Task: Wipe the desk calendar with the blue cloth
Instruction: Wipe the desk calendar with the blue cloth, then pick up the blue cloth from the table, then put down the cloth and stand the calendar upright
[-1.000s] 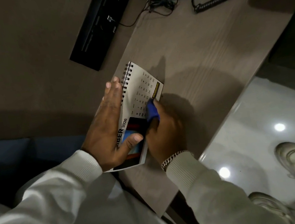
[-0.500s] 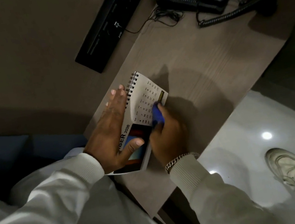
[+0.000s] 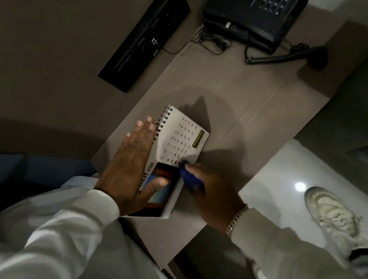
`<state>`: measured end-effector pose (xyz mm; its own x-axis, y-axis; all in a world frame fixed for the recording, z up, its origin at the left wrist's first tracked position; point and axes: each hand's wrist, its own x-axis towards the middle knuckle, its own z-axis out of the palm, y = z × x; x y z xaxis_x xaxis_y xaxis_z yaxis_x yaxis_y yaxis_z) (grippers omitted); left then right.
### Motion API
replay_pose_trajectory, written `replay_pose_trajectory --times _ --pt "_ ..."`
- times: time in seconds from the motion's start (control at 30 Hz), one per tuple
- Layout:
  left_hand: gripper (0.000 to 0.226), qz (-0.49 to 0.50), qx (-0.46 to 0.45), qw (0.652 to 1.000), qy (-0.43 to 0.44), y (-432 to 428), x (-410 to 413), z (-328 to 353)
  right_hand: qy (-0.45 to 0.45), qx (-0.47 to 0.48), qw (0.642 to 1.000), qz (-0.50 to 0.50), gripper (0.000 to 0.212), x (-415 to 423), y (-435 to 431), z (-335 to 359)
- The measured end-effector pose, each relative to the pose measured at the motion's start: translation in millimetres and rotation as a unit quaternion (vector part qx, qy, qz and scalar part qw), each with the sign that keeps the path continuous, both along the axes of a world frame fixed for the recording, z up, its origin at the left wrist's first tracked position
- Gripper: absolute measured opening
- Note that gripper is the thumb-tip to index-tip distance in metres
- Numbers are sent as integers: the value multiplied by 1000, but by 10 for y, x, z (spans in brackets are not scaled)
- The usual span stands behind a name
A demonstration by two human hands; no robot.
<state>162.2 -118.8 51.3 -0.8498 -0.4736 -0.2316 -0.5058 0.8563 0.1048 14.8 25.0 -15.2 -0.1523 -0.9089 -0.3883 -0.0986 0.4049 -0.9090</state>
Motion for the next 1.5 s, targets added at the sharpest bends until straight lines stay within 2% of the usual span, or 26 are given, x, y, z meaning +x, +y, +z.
replay_pose_trajectory --times 0.07,0.13,0.27,0.33,0.4,0.53,0.6,0.77,0.87,0.93,1.0,1.03,1.07,1.1,1.13,1.2,1.23,1.27,1.3,1.43,1.5 --pt "93 14 5 1000 -13 28 -17 34 67 1 998 14 47 -363 29 79" --pt "92 27 5 999 -16 68 -39 54 183 -12 982 45 49 -744 30 131" --pt "89 66 -46 997 -14 209 -185 104 370 -8 915 161 59 -1494 -129 155" --pt "86 81 -81 993 25 357 -306 70 437 20 876 204 63 -1768 -255 101" --pt "83 105 -74 989 72 587 -465 -46 490 35 837 240 67 -1945 -355 10" --pt "81 192 -5 976 106 1082 -823 -510 530 14 798 286 62 -2080 -374 -224" --pt "82 242 26 963 116 1248 -955 -785 542 9 781 310 71 -2102 -326 -383" --pt "83 384 46 919 72 1442 -1080 -1322 563 -4 766 309 87 -2122 -307 -593" --pt "81 409 19 911 41 1495 -1115 -1454 567 -6 762 314 88 -2116 -287 -609" --pt "80 423 27 905 44 1472 -1140 -1448 566 10 756 328 89 -2120 -318 -558" --pt "80 452 57 886 90 1455 -1151 -1389 573 31 747 336 89 -2084 -347 -449" --pt "79 483 81 863 126 1480 -1131 -1322 561 36 760 328 87 -2051 -355 -385" --pt "78 525 105 826 177 1519 -1106 -1226 536 32 785 310 83 -1994 -389 -291" --pt "75 577 125 771 238 1547 -1070 -1131 502 12 817 285 77 -1931 -456 -200" --pt "71 632 132 701 304 1558 -1046 -1043 451 -16 856 252 71 -1850 -545 -89" --pt "61 732 104 536 408 1561 -971 -825 304 -73 931 190 64 -1590 -770 181" --pt "59 763 68 447 462 1537 -678 -667 229 -97 952 179 61 -1199 -936 366" --pt "57 774 40 387 499 1478 -395 -468 184 -113 961 171 59 -808 -1102 572" --pt "56 771 33 369 519 1428 -342 -369 144 -105 973 144 55 -700 -1189 655" --pt "32 697 75 363 614 993 -86 -129 49 -79 992 85 42 -506 -1542 672" --pt "32 683 118 366 621 801 -26 -125 25 -78 995 64 39 -495 -1611 640"
